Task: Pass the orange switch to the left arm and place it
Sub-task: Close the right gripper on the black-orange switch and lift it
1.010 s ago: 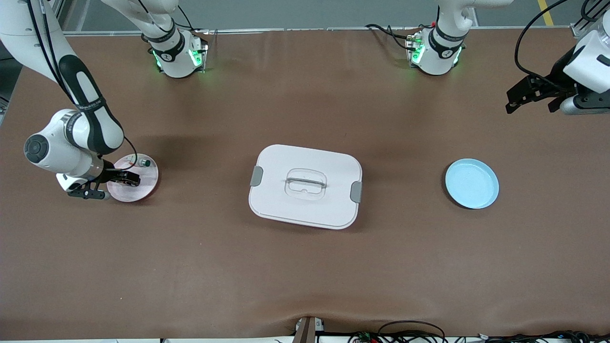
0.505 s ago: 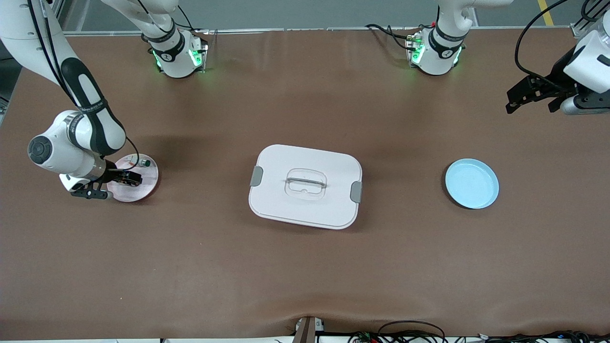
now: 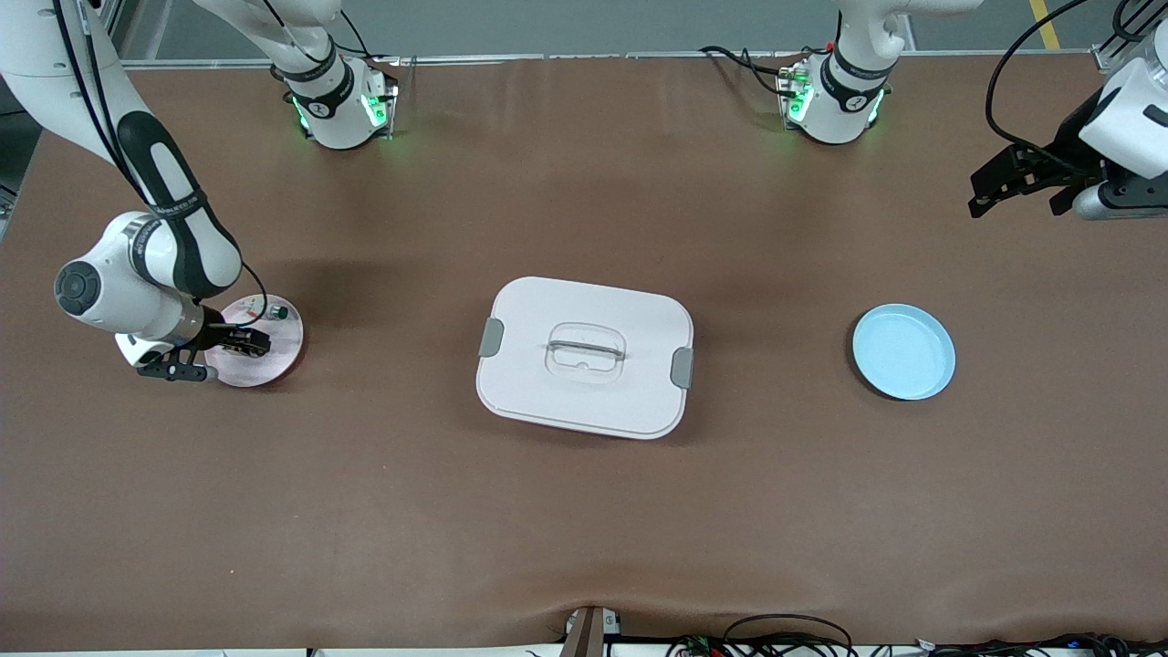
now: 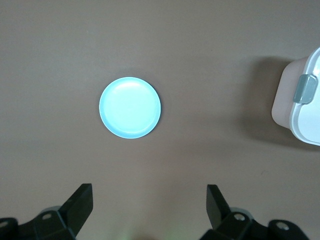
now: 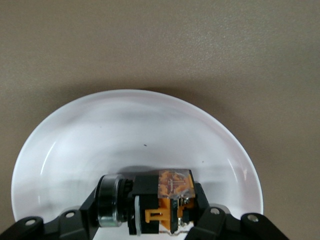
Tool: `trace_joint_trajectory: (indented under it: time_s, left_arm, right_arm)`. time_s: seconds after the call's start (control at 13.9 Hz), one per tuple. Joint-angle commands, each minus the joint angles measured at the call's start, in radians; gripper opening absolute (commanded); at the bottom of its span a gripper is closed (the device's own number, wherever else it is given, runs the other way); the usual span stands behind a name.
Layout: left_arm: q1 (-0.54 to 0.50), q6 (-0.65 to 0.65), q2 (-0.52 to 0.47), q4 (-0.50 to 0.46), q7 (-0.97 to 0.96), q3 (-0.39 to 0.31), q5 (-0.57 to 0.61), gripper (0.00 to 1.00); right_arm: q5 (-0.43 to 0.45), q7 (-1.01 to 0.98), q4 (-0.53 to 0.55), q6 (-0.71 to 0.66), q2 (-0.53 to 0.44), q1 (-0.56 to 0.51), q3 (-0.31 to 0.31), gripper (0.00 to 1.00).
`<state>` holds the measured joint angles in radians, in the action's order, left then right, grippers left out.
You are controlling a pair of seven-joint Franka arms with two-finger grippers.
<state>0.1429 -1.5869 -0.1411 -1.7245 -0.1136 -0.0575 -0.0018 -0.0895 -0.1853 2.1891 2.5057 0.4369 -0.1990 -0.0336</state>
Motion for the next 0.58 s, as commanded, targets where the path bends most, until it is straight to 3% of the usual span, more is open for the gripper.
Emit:
trace_joint_trajectory:
  time_s: [0.0,0.22,0.5]
  left_arm:
    - [-0.003,0.021,0.014,0.026,0.023,0.002,0.013,1.00]
    - [-0.002,0.021,0.014,0.026,0.023,0.002,0.013,1.00]
    - [-0.002,0.021,0.014,0.026,0.023,0.002,0.013,1.00]
  right_arm:
    - [-0.065,0.004,-0.018,-0.060,-0.009,-0.007,0.011,0.00]
    - [-0.130,0.021,-0.098,-0.213,-0.021,0.004,0.011,0.00]
    - [-0.133,0.176,-0.224,-0.419,-0.026,0.044,0.012,0.00]
